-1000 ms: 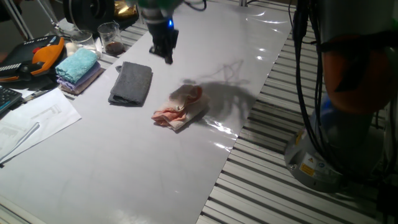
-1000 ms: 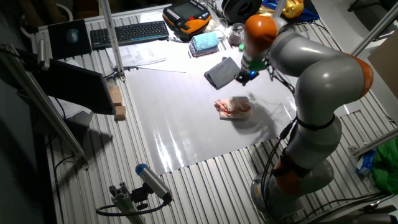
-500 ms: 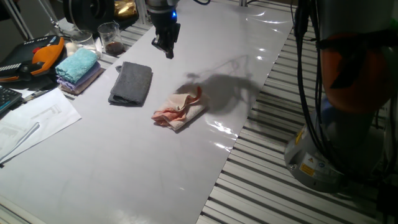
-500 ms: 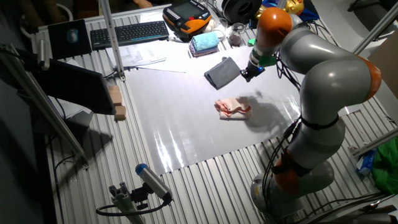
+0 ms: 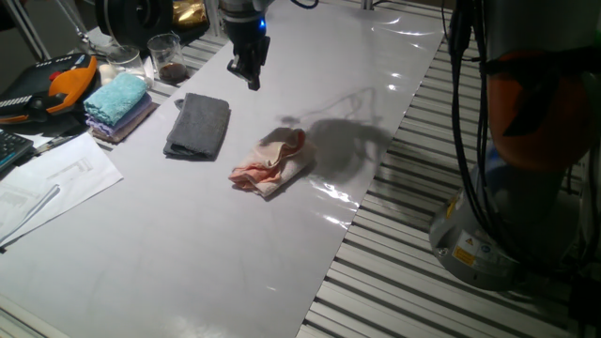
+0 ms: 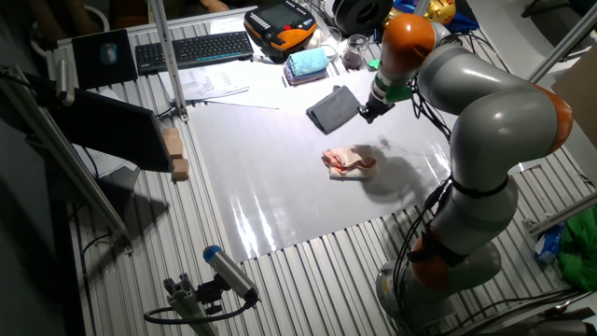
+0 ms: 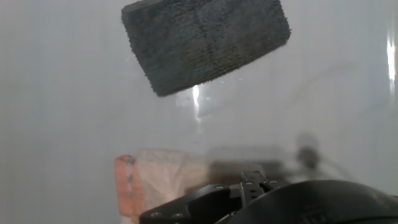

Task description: Clean the table with a cloth

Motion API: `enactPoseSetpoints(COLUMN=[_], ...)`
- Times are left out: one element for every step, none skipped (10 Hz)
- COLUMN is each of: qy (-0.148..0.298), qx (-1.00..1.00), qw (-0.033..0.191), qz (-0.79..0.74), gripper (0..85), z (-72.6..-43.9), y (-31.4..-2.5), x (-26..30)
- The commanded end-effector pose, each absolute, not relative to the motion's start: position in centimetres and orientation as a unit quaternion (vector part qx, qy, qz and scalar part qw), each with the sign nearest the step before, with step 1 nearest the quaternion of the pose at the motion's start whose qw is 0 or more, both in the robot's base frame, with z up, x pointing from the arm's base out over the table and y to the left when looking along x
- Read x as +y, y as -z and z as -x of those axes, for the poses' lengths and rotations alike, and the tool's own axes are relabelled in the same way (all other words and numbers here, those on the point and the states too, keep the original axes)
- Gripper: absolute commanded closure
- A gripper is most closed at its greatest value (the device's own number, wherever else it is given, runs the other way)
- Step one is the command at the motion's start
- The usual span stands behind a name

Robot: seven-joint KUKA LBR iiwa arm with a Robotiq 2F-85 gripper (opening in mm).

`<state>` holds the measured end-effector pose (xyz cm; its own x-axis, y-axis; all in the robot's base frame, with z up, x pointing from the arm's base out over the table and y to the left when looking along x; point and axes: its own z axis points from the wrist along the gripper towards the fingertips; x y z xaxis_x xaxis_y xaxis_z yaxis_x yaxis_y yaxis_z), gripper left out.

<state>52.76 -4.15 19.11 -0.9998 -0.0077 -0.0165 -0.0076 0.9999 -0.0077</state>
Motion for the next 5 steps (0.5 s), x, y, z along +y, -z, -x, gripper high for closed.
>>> enactPoseSetpoints(qy=[0.004, 0.005, 0.002, 0.003, 0.003], qx=[1.0, 1.0, 1.0, 1.0, 1.0], qw=[0.008, 0.009, 0.007, 0.008, 0.009], qz=[0.006, 0.012, 0.011, 0.008, 0.003], gripper=[85.0, 85.0, 85.0, 85.0, 85.0], z=[-52.64, -52.62, -52.56, -52.61, -52.61], y=[-19.04, -18.93, -18.92, -18.87, -18.87], x=[-3.87, -3.72, -3.61, -3.72, -3.72])
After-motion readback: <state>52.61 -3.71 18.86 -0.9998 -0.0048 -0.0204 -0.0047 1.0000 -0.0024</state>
